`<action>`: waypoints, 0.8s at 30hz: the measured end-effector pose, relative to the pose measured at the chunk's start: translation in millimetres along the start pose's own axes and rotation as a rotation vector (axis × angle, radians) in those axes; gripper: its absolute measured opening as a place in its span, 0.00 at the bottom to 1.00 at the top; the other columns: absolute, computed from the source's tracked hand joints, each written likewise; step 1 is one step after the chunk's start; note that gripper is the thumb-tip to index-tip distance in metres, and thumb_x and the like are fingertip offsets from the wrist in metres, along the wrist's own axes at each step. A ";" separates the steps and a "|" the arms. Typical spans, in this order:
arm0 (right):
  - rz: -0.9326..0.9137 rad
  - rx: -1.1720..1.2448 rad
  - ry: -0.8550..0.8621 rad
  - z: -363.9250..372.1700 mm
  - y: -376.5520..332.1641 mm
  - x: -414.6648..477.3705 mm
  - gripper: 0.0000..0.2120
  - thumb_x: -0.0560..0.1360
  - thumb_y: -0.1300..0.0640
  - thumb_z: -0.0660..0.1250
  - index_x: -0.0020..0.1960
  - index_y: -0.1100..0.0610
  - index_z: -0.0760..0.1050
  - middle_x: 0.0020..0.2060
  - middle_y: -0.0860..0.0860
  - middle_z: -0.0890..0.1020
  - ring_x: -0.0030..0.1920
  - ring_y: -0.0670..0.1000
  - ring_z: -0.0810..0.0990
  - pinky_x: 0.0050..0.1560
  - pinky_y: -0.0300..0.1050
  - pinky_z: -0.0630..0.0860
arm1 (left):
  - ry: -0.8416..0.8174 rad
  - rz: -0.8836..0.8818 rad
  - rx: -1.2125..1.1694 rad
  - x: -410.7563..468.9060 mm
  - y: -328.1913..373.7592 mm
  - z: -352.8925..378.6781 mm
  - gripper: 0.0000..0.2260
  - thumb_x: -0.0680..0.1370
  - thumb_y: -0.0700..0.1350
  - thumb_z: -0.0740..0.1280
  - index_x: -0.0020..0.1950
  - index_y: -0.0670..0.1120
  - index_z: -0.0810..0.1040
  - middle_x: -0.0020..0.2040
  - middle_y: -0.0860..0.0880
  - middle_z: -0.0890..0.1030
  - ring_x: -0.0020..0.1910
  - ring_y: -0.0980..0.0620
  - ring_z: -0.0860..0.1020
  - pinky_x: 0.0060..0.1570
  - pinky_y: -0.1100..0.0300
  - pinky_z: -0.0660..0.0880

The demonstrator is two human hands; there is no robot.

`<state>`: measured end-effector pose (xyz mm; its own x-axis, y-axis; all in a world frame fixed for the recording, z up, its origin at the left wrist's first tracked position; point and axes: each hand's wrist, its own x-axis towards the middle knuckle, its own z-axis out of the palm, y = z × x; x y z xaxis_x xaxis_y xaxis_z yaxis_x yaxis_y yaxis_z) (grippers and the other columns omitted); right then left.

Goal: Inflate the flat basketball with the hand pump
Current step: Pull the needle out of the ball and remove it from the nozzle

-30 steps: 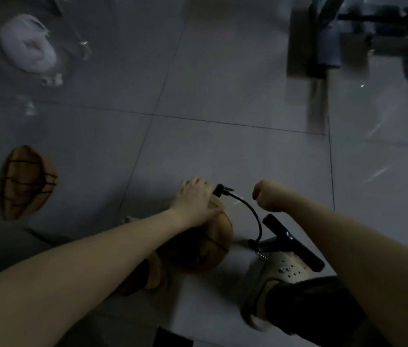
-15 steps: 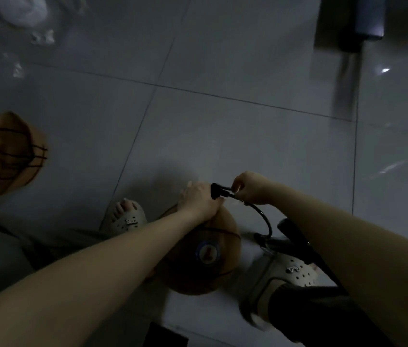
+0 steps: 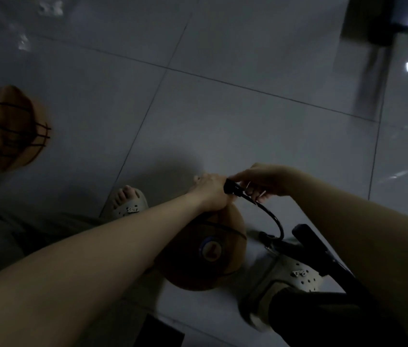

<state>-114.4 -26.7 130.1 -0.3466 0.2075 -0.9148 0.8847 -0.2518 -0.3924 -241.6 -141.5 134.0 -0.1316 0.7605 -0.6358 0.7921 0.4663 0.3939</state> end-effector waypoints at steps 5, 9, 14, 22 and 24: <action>-0.012 0.045 -0.070 4.4 0.4 6.7 0.29 0.73 0.35 0.69 0.53 0.62 0.80 0.32 0.52 0.75 0.30 0.49 0.73 0.32 0.42 0.72 | 0.021 -0.014 0.012 0.6 -2.3 -1.3 0.17 0.76 0.58 0.68 0.59 0.48 0.78 0.59 0.42 0.77 0.62 0.40 0.72 0.63 0.48 0.65; -0.009 0.110 -0.130 6.0 1.8 9.8 0.30 0.74 0.36 0.68 0.58 0.63 0.79 0.29 0.50 0.75 0.29 0.47 0.67 0.30 0.41 0.62 | 0.044 -0.046 0.017 3.3 -3.0 2.8 0.22 0.76 0.59 0.68 0.63 0.46 0.76 0.62 0.42 0.76 0.63 0.40 0.72 0.63 0.48 0.66; 0.022 0.170 -0.146 8.2 3.3 9.9 0.25 0.75 0.39 0.68 0.53 0.62 0.78 0.34 0.51 0.73 0.30 0.47 0.65 0.32 0.42 0.59 | 0.056 -0.056 0.014 3.4 -1.4 3.9 0.22 0.76 0.58 0.68 0.63 0.46 0.76 0.61 0.43 0.76 0.63 0.41 0.72 0.65 0.46 0.66; 0.038 0.154 -0.092 8.6 4.9 13.7 0.30 0.71 0.38 0.69 0.56 0.64 0.78 0.33 0.51 0.69 0.30 0.47 0.63 0.32 0.42 0.60 | 0.066 -0.064 -0.027 4.4 -2.3 5.2 0.22 0.76 0.57 0.69 0.67 0.49 0.74 0.64 0.44 0.75 0.65 0.42 0.71 0.66 0.45 0.63; 0.043 0.148 -0.097 6.5 2.6 12.6 0.27 0.72 0.40 0.70 0.55 0.63 0.78 0.31 0.50 0.68 0.29 0.46 0.63 0.31 0.41 0.60 | 0.058 -0.068 -0.036 4.1 -2.9 5.8 0.22 0.76 0.56 0.69 0.66 0.49 0.74 0.63 0.44 0.75 0.64 0.42 0.71 0.66 0.44 0.64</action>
<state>-118.5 -30.9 117.0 -0.3446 0.1031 -0.9331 0.8460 -0.3966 -0.3563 -241.0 -142.4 126.5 -0.2192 0.7509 -0.6230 0.7584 0.5329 0.3754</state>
